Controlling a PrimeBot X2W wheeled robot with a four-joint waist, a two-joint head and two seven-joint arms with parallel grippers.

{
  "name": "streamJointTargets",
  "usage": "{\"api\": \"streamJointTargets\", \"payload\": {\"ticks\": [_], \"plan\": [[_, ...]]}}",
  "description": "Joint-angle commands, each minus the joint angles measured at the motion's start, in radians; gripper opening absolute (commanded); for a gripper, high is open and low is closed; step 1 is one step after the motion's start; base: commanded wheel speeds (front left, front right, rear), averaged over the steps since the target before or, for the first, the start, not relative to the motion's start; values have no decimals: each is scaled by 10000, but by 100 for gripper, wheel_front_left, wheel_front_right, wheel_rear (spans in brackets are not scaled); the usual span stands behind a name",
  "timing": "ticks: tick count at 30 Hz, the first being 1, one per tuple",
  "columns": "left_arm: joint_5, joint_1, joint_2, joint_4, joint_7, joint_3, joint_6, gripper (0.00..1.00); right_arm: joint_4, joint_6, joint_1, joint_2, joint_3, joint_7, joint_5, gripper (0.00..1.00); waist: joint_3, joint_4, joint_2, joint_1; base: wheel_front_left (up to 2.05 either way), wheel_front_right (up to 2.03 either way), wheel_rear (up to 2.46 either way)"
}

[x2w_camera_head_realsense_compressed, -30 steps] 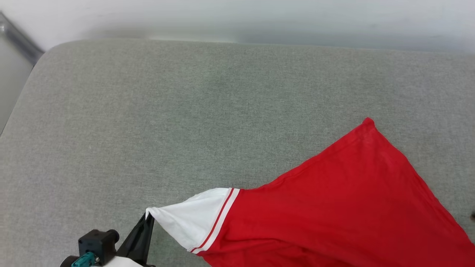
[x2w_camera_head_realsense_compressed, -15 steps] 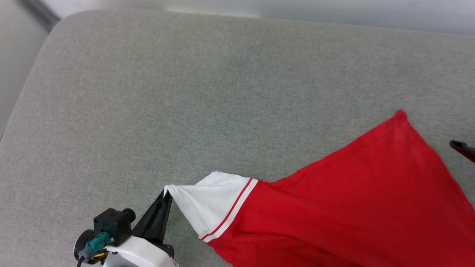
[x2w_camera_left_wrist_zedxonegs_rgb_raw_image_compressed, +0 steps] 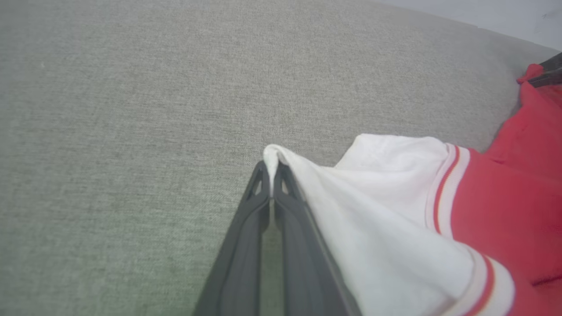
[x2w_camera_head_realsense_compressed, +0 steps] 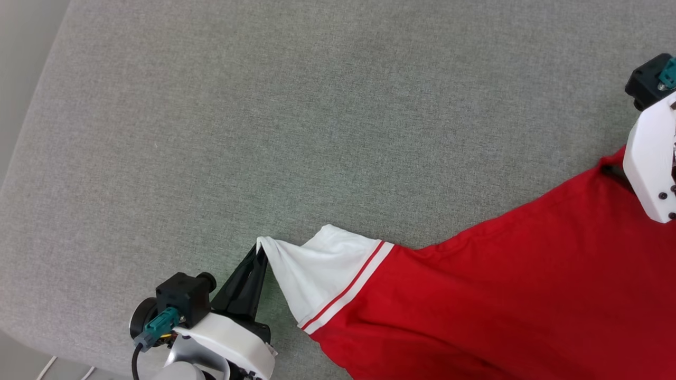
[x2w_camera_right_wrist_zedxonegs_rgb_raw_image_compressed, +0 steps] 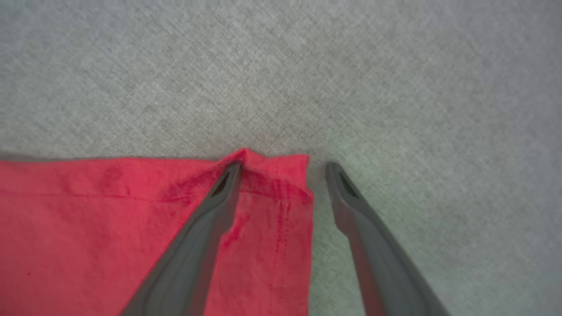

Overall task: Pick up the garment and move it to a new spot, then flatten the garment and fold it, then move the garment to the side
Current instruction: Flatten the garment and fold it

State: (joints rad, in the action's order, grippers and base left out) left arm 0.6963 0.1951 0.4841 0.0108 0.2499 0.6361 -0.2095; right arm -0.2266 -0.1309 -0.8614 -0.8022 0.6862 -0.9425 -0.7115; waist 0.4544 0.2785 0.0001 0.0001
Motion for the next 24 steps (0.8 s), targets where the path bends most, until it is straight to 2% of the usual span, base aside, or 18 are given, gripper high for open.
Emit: {"api": "streamJointTargets", "payload": {"ticks": [1,4,5,6,13,16,24], "plan": [[-77,176,-93,-47,63,-18,38,0,-252,0,165,151,442,38,-180,100,55,14,-1,-1,0,0,0],[-77,160,-123,-142,89,-47,69,0,-447,-14,368,80,1037,57,-387,100,49,-51,-1,-1,0,0,0],[-80,159,-128,-177,92,-63,71,0,-486,-15,335,68,1143,185,-455,30,21,-85,-1,-1,0,0,0],[-79,161,-131,-212,83,-70,95,0,-527,-14,273,64,1189,372,-509,0,-26,-121,-1,-1,0,0,0],[-265,291,182,-231,73,-173,85,0,-576,5,-517,134,1048,2329,-929,0,-832,-478,-1,-1,0,0,0],[-387,469,455,-65,-48,-258,20,0,-472,5,-597,-27,1198,3265,-876,0,-1253,-664,-1,-1,0,0,0],[-769,1628,1077,722,-540,-716,-173,0,-110,5,-931,-250,1041,4881,-1060,0,-1760,-1216,-1,-1,0,0,0]]}}
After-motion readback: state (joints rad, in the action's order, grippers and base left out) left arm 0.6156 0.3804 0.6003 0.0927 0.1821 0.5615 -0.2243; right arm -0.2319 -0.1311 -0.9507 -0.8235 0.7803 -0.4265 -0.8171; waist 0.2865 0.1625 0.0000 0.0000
